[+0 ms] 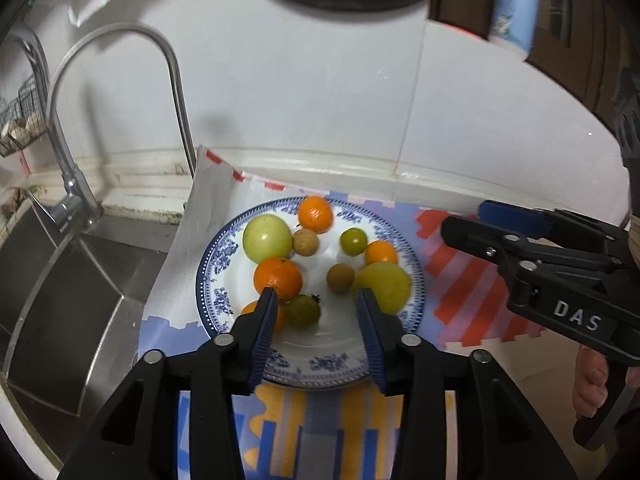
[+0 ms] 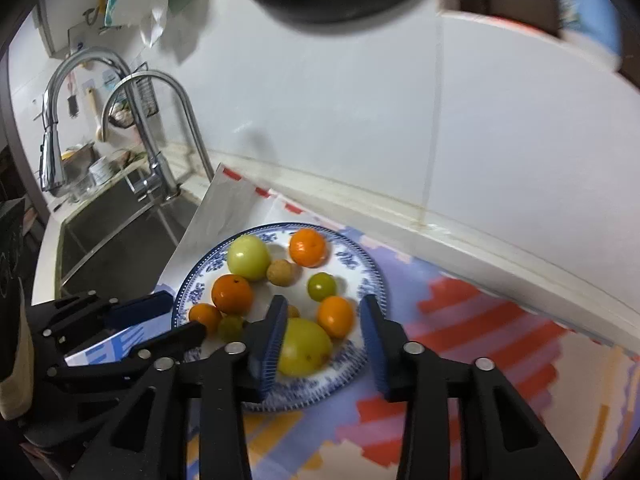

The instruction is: Organize fruits

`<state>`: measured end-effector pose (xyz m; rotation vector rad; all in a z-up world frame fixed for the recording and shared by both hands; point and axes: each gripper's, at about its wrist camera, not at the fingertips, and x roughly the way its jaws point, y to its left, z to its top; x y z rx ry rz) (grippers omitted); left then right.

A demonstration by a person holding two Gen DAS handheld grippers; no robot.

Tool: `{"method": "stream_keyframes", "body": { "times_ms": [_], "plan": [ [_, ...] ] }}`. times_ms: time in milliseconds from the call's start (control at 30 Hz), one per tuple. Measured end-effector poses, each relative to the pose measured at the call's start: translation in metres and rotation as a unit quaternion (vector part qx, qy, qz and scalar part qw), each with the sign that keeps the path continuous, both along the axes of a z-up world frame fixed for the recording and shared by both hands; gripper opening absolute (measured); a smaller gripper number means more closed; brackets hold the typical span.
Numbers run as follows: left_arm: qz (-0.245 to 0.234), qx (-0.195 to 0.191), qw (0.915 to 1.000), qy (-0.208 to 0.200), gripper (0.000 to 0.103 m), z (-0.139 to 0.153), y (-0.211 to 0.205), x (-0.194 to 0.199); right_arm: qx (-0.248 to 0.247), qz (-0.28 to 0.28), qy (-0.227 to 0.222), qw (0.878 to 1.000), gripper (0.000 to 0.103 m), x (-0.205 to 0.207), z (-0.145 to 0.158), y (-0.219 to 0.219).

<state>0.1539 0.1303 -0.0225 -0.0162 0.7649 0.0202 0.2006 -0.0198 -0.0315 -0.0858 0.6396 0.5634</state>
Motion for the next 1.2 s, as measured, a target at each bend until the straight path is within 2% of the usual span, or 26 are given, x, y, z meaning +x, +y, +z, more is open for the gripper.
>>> {"method": "stream_keyframes", "body": {
  "times_ms": [100, 200, 500, 733, 800, 1200],
  "plan": [
    [-0.009, 0.003, 0.9998, -0.018, 0.056, 0.012, -0.011, -0.015, 0.007, -0.021, -0.019, 1.0, 0.054, -0.021, 0.012, -0.017],
    [-0.017, 0.006, 0.9993, -0.032, 0.06, 0.024, -0.022, -0.028, 0.015, -0.039, -0.032, 0.999, 0.059, -0.042, 0.021, -0.032],
    [-0.044, 0.019, 0.9967, -0.065, 0.068, 0.049, -0.051, -0.068, 0.018, -0.111, -0.068, 0.991, 0.071, -0.105, 0.041, -0.075],
    [-0.059, 0.022, 0.9931, -0.099, 0.071, 0.067, -0.071, -0.104, 0.026, -0.146, -0.077, 0.986, 0.071, -0.151, 0.045, -0.102],
    [-0.065, 0.023, 0.992, -0.106, 0.072, 0.071, -0.077, -0.115, 0.026, -0.158, -0.08, 0.984, 0.076, -0.163, 0.045, -0.11],
    [-0.098, 0.019, 0.9873, -0.123, 0.079, 0.078, -0.109, -0.156, 0.035, -0.2, -0.083, 0.976, 0.077, -0.22, 0.044, -0.15]
  ]
}}
